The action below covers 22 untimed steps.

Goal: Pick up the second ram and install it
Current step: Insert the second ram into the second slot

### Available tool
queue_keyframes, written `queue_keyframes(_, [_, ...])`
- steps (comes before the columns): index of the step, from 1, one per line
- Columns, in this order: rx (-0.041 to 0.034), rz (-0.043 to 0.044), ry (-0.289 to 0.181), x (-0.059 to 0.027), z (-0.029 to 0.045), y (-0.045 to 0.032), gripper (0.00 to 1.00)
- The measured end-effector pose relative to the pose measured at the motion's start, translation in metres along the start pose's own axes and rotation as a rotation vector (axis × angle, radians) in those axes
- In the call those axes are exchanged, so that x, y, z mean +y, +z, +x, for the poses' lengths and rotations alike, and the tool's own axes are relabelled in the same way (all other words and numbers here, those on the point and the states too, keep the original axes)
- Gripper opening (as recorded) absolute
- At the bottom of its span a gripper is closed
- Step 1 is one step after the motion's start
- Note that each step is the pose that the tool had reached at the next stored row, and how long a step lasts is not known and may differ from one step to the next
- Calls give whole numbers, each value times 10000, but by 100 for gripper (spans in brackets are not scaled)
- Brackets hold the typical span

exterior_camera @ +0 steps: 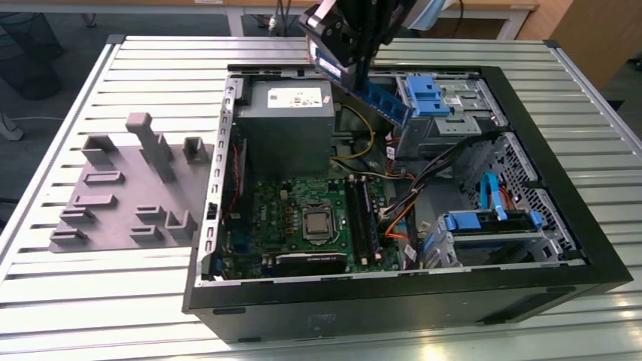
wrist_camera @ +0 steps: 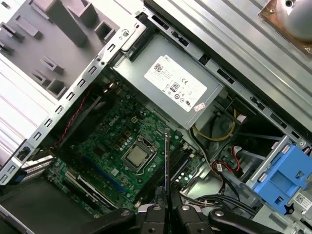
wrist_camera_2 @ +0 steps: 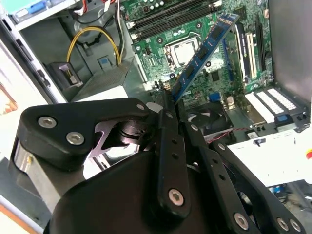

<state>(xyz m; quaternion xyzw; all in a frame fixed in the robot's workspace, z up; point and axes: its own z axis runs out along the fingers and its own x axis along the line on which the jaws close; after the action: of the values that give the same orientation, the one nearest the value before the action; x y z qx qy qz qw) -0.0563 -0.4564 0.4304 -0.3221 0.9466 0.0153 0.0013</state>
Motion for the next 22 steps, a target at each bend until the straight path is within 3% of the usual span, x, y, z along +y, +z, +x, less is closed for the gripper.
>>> queue_keyframes(9, [-26,29,1310,0,0,18,14])
queue_keyframes(19, [-30,29,1397,0,0,19,14])
queue_keyframes(22, [-39,33,1710,-1,0,21,14])
